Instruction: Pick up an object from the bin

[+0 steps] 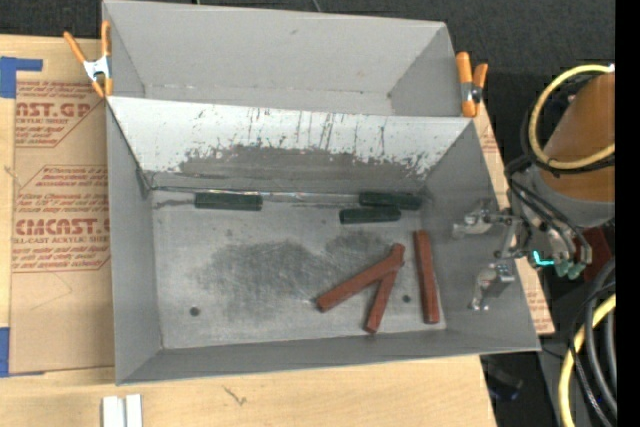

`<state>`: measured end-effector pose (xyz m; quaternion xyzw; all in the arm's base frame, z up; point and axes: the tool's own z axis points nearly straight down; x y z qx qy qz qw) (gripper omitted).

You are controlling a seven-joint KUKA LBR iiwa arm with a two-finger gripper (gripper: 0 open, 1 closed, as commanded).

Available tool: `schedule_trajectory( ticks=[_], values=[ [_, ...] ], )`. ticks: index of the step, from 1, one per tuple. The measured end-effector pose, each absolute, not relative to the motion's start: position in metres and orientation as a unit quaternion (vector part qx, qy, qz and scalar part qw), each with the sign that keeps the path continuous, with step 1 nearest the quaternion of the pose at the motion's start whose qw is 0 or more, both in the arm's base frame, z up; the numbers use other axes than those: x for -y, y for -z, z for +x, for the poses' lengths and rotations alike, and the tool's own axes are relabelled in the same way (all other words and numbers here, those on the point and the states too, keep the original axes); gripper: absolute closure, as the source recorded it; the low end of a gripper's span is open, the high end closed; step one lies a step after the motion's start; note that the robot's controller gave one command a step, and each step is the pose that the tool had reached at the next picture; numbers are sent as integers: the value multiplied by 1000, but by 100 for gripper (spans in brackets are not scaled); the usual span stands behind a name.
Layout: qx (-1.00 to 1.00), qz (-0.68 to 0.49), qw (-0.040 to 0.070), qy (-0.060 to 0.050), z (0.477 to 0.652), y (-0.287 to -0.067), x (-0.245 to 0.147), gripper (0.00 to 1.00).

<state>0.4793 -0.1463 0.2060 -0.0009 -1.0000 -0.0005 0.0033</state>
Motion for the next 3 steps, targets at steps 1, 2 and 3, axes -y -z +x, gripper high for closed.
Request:
schedule_trajectory(
  ticks=[1, 2, 3],
  values=[
    [1000, 0, 0, 0, 481, -210, 146, 0],
    [1000, 21, -3, -1, 494, -145, 120, 0],
    [1000, -18, -1, 0, 523, -110, 88, 0]
  ],
)
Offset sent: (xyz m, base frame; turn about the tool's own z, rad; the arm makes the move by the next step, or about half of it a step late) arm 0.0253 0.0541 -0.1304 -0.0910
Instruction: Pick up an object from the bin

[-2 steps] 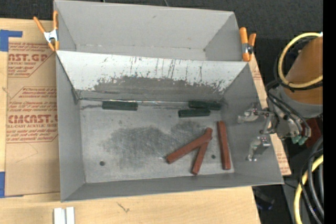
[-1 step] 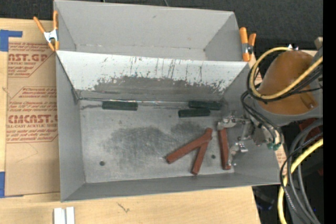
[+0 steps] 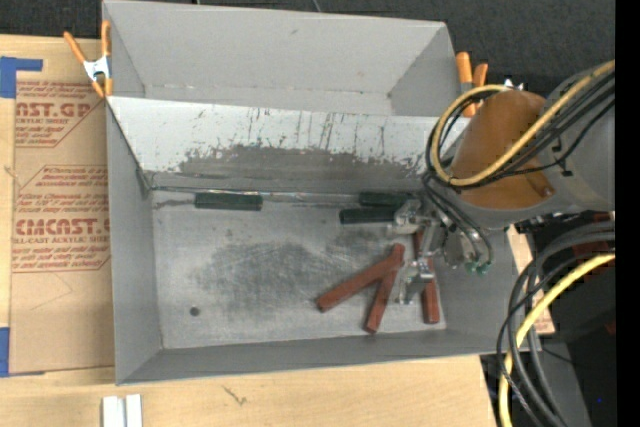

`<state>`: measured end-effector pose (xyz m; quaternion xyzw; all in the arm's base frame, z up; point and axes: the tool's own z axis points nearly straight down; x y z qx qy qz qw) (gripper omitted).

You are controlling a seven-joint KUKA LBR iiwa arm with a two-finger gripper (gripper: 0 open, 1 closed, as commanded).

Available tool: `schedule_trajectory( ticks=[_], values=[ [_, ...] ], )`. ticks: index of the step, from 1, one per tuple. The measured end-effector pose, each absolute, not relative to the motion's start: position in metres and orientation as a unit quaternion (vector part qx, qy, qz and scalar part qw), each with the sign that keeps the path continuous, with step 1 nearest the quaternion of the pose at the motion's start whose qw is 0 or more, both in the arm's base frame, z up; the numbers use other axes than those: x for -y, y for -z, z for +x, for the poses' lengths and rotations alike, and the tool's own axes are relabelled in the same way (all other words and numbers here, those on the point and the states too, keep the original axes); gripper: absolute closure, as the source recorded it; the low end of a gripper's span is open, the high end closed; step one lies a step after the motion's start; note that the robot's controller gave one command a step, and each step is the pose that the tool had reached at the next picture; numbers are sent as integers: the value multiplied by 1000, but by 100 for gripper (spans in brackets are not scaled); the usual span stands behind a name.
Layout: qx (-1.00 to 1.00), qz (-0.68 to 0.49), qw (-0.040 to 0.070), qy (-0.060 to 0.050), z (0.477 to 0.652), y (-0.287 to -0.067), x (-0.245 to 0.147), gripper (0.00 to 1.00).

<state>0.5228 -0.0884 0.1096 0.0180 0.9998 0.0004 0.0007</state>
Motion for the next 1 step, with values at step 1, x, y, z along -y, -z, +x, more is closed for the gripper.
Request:
schedule_trajectory(
  ticks=[1],
  values=[
    [-993, 117, 6, 0, 541, -76, 86, 100]
  ],
)
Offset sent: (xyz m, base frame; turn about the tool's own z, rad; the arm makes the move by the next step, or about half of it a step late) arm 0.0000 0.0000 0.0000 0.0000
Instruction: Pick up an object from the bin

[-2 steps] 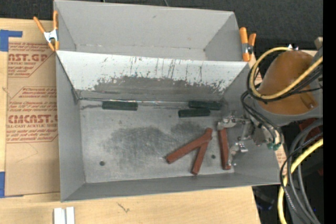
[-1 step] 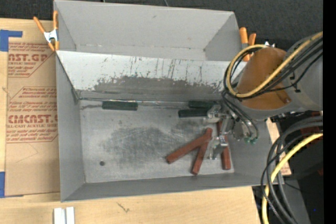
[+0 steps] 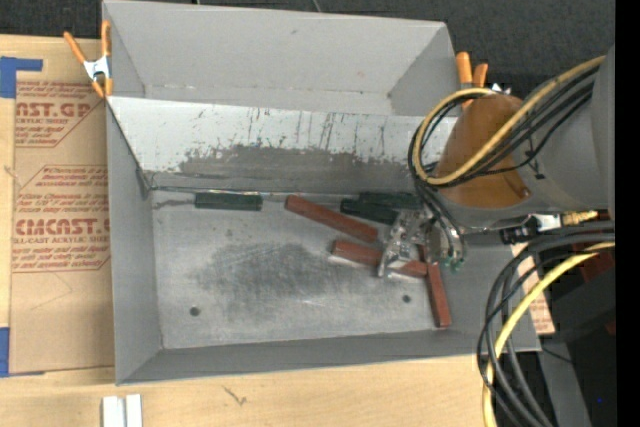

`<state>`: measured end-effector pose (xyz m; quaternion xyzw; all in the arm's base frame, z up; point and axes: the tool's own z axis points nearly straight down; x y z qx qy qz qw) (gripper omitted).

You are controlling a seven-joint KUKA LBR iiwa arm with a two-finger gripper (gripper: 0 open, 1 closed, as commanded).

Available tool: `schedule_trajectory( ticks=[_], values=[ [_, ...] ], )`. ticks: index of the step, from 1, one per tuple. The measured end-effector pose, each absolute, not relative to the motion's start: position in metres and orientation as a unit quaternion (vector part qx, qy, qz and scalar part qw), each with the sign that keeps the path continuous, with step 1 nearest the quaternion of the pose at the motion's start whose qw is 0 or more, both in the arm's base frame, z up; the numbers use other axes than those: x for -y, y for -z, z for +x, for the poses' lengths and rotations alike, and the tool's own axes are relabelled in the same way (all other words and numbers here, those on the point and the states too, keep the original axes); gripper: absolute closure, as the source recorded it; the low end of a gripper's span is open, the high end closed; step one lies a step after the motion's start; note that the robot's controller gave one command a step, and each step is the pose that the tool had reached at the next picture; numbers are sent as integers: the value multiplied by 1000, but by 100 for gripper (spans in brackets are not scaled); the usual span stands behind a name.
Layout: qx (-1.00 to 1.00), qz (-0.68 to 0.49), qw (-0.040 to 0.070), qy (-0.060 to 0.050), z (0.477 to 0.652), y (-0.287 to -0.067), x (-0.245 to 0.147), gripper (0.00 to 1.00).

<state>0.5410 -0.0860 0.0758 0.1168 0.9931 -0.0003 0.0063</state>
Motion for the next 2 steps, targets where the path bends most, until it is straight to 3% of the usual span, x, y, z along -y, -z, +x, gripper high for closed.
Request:
schedule_trajectory(
  ticks=[1, 2],
  values=[
    [-993, 117, 6, 0, 541, -76, 86, 100],
    [-996, 91, 2, 0, 546, -218, 81, 100]
  ],
)
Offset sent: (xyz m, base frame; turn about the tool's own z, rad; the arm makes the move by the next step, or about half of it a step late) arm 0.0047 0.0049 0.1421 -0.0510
